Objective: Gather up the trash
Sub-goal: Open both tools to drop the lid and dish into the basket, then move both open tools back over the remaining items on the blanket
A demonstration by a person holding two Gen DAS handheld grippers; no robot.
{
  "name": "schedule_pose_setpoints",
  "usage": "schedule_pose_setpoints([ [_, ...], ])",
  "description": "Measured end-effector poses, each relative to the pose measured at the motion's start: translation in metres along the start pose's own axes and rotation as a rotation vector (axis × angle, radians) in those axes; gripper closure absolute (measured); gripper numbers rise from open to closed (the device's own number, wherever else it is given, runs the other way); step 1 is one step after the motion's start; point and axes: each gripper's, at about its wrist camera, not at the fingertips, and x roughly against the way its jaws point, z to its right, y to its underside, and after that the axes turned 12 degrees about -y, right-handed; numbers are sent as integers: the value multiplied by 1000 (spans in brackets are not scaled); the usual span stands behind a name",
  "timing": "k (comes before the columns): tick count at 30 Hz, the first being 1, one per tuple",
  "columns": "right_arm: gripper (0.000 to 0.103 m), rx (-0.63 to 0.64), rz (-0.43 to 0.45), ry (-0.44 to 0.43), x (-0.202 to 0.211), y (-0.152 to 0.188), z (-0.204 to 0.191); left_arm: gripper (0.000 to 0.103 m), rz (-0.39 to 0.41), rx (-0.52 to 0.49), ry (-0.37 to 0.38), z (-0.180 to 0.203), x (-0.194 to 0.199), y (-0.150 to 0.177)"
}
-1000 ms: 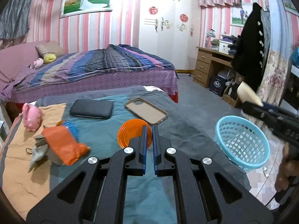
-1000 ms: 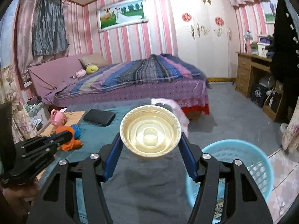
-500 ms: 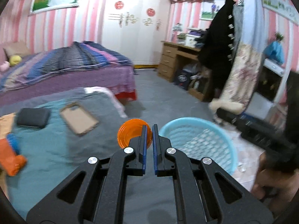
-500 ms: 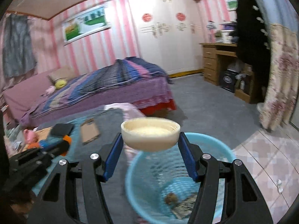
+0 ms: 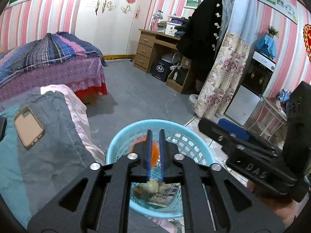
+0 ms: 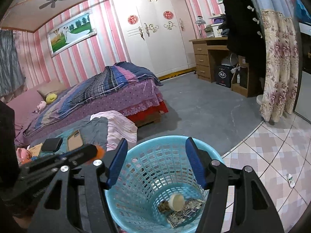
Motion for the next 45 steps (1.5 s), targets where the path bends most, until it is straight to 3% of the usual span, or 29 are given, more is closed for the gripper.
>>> schedule_pose_setpoints([
  [1, 41, -7, 4, 2, 1, 0, 3, 84, -4, 3, 7, 1, -2, 1],
  [3, 41, -15, 8, 6, 3, 0, 5, 64, -5, 10, 6, 1, -3, 2],
  [9, 39, -29, 4, -14, 4, 3, 4, 53, 11, 33, -58, -19, 13, 5],
  [12, 38, -16, 0, -38, 4, 4, -2, 44, 13, 81, -142, -55, 32, 13],
  [16, 37, 38, -19, -103, -5, 5, -32, 43, 38, 153, -333, -129, 79, 31],
  [18, 36, 74, -32, -135, -8, 7, -49, 34, 49, 186, -423, -158, 100, 38],
  [21, 33, 124, -46, -194, -14, 7, -81, 32, 60, 244, -586, -214, 140, 61],
  [25, 26, 200, -50, -274, -21, 11, -133, 32, 81, 377, -689, -270, 176, 87],
  [27, 24, 221, -55, -312, -25, 14, -155, 32, 86, 388, -731, -282, 188, 91],
  [32, 22, 311, -100, -378, -39, 36, -217, 32, 96, 387, -775, -308, 211, 103],
  [35, 22, 353, -129, -400, -46, 51, -252, 29, 106, 421, -763, -323, 220, 108],
  [45, 22, 369, -193, -454, -63, 96, -337, 29, 87, 424, -784, -361, 241, 118],
])
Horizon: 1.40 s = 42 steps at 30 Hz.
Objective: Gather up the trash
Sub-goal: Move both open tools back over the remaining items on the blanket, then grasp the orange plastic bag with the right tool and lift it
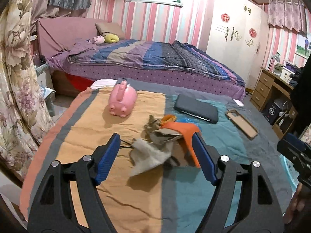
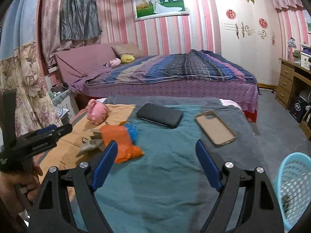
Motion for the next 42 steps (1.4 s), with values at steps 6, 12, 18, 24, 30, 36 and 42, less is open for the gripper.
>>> schedule_pose_setpoints([
  [6, 22, 47, -35, -36, -40, -14, -35, 29, -8, 63, -25, -36, -6, -6],
  [12, 22, 133, -101, -106, -93, 0, -57, 29, -31, 53, -67, -45, -24, 5],
  [18, 22, 146, -199, -53, -133, 20, -66, 29, -76, 19, -67, -59, -53, 25],
  [24, 24, 162, -249, -22, -162, 24, -66, 29, -91, 11, -9, -54, -63, 25],
  [30, 84, 119, -264, -21, -168, 23, -54, 27, -83, -60, 30, -33, -61, 29],
  [36, 102, 83, -188, -49, -147, 14, -45, 19, -70, -91, 82, -16, -56, 31],
  [42, 103, 62, -122, -62, -121, -1, -37, 19, -102, -126, 84, -3, -66, 41],
])
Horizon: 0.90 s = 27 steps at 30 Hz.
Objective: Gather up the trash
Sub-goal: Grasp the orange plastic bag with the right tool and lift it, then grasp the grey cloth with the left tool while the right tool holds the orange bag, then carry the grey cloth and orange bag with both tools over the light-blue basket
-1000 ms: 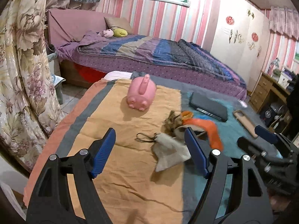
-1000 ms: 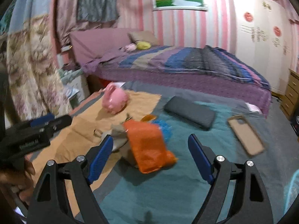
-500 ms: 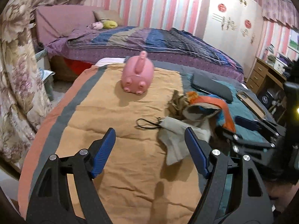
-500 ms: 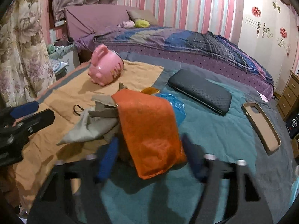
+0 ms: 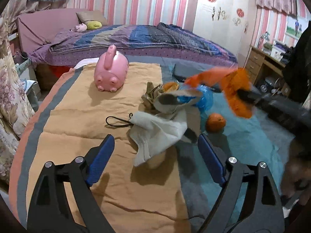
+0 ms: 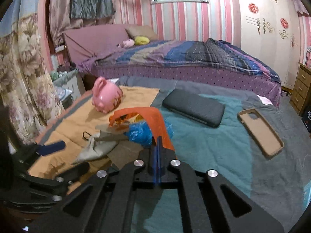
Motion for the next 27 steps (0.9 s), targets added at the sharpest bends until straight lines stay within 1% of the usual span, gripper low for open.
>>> schedule_pose_setpoints([
  [1, 103, -3, 6, -3, 3, -1, 1, 19, -3, -5, -5, 1, -2, 0],
  [2, 103, -6, 15, -2, 8, -2, 3, 29, -9, -10, -9, 3, -4, 0],
  [3, 103, -8, 19, -3, 10, -3, 4, 43, -17, -13, -11, 4, -7, 0],
  [4, 103, -10, 22, -6, 13, -3, 5, 51, -32, -15, -12, 4, -10, 1],
  [6, 103, -11, 28, -8, 18, -4, 7, 89, -50, -18, -14, 4, -14, 2],
  [9, 103, -8, 43, 2, 27, -6, 11, 101, -52, 3, -40, 0, -12, 1],
  [12, 103, -26, 79, 2, 43, -9, 20, 101, -9, 56, -55, -10, 1, -5],
  [15, 103, -42, 119, -1, 60, -10, 28, 101, 65, 97, -79, -18, 24, -14],
  [19, 103, -59, 167, -9, 84, -10, 34, 101, 112, 107, -75, -20, 41, -20],
  [24, 103, -82, 222, -14, 113, -10, 42, 101, 153, 130, -67, -18, 56, -25],
  [27, 103, -97, 244, -31, 127, -9, 47, 101, 190, 148, -49, -13, 73, -29],
])
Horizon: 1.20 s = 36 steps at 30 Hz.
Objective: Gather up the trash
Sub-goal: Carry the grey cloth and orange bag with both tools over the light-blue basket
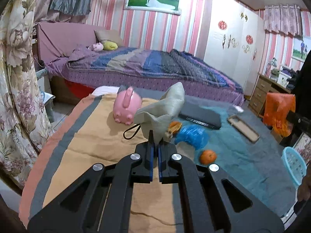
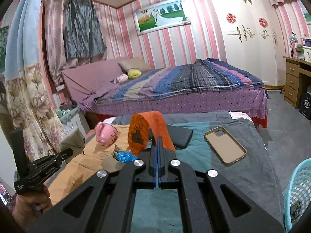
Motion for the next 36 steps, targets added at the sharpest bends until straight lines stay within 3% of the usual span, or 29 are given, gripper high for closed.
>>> schedule_pose_setpoints([
  [7, 103, -62, 36, -3, 32, -1, 22, 101, 44, -8, 77, 30, 25, -5],
  [15, 103, -151, 118, 50, 89, 5, 58, 101, 41, -77, 214, 100, 40, 5],
  [21, 103, -151, 199, 152, 138, 0, 84, 101, 39, -108, 328, 152, 59, 13],
  [29, 103, -174, 289, 219, 190, -10, 119, 101, 44, -179, 409, 217, 79, 13],
  [36, 103, -179, 287, 283, 217, -13, 138, 101, 56, -206, 491, 269, 94, 2],
])
